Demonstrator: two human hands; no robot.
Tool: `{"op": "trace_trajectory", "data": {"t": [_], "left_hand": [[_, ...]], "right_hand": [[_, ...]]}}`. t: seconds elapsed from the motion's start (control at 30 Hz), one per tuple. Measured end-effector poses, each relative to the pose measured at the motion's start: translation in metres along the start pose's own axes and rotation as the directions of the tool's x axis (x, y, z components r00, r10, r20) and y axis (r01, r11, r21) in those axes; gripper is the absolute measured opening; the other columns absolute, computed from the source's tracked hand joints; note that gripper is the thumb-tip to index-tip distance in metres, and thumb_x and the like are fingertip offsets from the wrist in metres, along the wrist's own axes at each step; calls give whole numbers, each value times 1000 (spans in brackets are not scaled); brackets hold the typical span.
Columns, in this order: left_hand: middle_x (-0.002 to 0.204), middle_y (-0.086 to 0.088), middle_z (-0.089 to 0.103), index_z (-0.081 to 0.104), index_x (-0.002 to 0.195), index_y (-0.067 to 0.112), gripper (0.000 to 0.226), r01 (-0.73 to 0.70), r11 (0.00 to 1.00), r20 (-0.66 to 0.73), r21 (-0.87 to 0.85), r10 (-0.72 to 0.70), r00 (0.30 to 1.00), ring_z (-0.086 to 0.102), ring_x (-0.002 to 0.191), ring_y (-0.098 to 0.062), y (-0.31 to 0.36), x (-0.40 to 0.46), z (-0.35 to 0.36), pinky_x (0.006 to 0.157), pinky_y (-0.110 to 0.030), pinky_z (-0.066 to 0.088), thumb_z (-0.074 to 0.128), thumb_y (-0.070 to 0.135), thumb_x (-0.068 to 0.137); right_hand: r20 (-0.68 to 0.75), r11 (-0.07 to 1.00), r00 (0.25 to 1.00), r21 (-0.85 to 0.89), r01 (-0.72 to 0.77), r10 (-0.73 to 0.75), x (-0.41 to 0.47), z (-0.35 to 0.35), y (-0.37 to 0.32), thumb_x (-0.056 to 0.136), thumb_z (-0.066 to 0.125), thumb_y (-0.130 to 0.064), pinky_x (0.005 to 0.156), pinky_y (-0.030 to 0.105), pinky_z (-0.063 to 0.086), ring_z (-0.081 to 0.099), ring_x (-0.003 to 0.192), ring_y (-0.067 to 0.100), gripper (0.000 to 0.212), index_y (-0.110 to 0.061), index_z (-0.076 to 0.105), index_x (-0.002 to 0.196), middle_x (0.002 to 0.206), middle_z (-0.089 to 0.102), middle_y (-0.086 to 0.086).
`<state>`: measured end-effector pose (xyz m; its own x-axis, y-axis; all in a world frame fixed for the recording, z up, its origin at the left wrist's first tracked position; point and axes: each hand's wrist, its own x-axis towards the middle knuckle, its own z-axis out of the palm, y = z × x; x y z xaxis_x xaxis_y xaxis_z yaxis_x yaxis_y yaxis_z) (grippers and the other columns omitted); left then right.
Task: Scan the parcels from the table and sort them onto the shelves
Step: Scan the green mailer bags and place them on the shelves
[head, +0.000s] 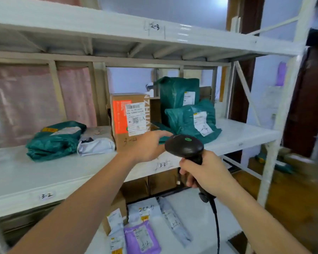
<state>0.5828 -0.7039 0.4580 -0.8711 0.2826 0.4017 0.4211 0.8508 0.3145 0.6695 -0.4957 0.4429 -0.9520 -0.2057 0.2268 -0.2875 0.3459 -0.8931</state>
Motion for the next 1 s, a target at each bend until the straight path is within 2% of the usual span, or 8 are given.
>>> {"op": "trace_trajectory", "data": {"t": [0.07,0.2,0.27,0.33,0.43,0.6,0.83,1.0], "left_hand": [[146,1,62,62,143,23,41,-27,999,69,-43,30,997,56,132,-19,32,24,34,106,-35,45,61,34,103],[161,3,46,50,154,24,58,-46,986,119,-158,65,991,42,148,-18,93,70,105,120,-34,31,60,48,102],[162,7,45,48,154,28,59,-15,963,134,-269,53,990,42,148,-17,125,93,141,120,-35,31,59,51,102],[161,8,45,47,154,32,57,0,939,161,-344,60,985,45,146,-18,158,117,176,121,-37,34,60,50,102],[163,3,44,45,155,33,60,-22,910,245,-414,135,960,48,145,-23,205,152,229,120,-48,40,63,49,100],[165,2,41,41,158,33,63,-114,901,343,-418,273,899,44,148,-22,266,205,312,116,-44,40,59,52,101],[162,1,44,41,158,28,65,-192,902,409,-387,355,841,48,145,-23,325,307,406,115,-42,46,58,53,101],[162,0,44,42,157,27,65,-210,892,433,-399,385,815,46,146,-23,361,374,471,113,-42,44,60,52,101]], "right_hand": [[-54,999,997,10,-52,52,-11,-36,19,92,65,-17,54,29,56,65,51,16,9,-9,68,90,73,75,6],[-157,983,974,-51,-176,166,-38,-107,65,94,65,-22,51,19,53,65,50,7,8,-16,69,91,66,72,-4],[-224,972,950,-33,-231,218,-51,-141,85,94,66,-21,52,19,55,65,52,8,5,-17,68,96,74,73,0],[-291,955,914,-6,-296,282,-62,-172,103,94,67,-20,49,18,53,63,49,7,5,-16,68,95,69,71,0],[-396,927,852,-1,-374,343,-74,-214,125,93,68,-20,47,18,49,62,50,8,5,-16,68,90,65,70,1],[-534,892,756,-8,-452,378,-78,-277,167,92,65,-18,52,27,51,60,48,12,5,-13,65,90,55,64,1],[-641,857,642,52,-512,422,-37,-361,227,92,63,-10,53,30,51,59,47,15,11,1,66,91,60,62,10],[-670,831,604,38,-554,433,-2,-414,267,93,61,-8,44,17,44,51,43,9,16,8,62,97,59,53,8]]}}
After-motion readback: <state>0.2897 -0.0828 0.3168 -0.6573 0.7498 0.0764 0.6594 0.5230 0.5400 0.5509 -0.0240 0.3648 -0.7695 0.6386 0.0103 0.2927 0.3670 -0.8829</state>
